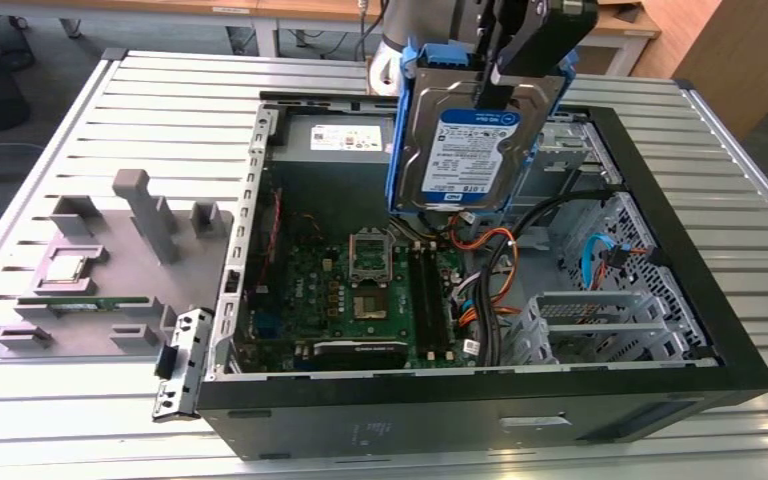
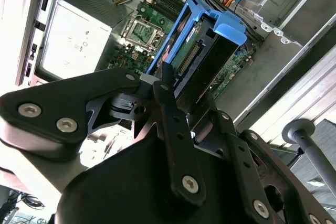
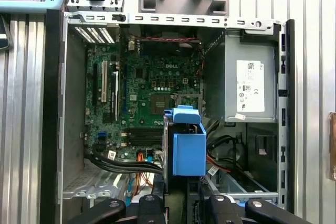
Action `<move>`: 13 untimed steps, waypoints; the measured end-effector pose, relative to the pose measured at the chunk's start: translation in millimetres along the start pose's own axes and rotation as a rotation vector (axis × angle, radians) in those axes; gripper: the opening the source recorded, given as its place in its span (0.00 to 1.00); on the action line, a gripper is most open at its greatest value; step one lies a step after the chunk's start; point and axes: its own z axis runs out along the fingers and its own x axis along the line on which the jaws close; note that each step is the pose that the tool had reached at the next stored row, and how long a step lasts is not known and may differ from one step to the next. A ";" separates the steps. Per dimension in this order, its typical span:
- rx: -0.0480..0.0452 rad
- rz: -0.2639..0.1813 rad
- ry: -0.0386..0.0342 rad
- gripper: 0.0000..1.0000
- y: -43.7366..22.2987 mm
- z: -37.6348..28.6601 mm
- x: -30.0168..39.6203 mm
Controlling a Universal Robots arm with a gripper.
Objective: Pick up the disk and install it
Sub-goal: 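Pick up the disk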
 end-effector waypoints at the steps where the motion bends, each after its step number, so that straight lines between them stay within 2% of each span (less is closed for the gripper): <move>1: 0.0000 0.000 -0.0001 0.35 -0.1 0.0 0.2; 13: -0.0001 0.000 -0.0001 0.35 -1.9 0.0 2.0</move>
